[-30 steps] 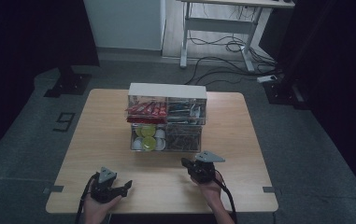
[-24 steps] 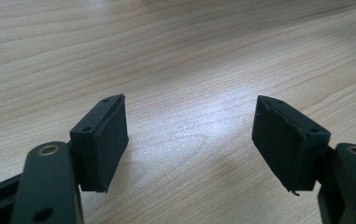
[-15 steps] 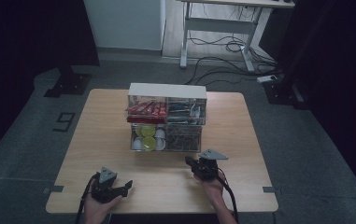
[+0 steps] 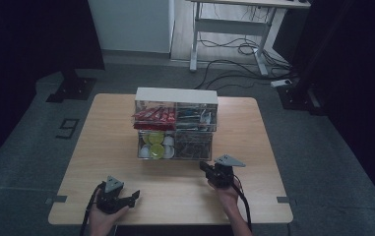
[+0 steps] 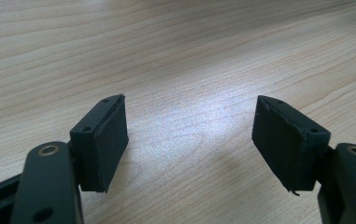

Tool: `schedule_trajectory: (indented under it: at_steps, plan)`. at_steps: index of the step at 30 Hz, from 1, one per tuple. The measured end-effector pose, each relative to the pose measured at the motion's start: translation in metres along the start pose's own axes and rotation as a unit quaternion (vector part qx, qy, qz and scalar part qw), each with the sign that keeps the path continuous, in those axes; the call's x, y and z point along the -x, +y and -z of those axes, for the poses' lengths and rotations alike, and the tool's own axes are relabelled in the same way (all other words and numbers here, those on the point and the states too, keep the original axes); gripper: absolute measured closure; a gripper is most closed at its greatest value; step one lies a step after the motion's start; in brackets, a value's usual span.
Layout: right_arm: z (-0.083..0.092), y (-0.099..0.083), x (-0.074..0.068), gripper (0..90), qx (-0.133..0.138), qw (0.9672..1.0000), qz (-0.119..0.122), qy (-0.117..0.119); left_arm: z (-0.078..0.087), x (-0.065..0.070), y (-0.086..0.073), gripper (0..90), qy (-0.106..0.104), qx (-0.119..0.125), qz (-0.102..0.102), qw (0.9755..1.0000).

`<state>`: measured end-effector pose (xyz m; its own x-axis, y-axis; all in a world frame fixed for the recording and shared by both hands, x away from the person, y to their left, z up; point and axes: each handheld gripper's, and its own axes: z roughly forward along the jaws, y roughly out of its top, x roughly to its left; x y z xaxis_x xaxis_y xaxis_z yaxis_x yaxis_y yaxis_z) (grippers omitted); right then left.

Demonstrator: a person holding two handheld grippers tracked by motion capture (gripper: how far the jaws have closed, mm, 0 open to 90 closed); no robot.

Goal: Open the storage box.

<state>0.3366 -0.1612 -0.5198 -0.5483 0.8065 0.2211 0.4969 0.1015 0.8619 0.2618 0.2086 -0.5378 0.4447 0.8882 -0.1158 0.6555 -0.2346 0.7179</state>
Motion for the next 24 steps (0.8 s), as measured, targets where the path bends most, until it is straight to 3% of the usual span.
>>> schedule_trajectory:
  at_steps: [19,24]
  plan:
    - [0.0023,0.0025,-0.0034,89.1,0.005,1.0,0.008,-0.002,0.0026,0.0,0.0012,27.2,0.002,0.006,0.002,1.0]
    - [0.0055,0.0051,-0.0036,89.1,0.019,0.9997,0.011,-0.005,0.0024,0.0004,0.0011,27.2,0.001,0.006,0.002,1.0]
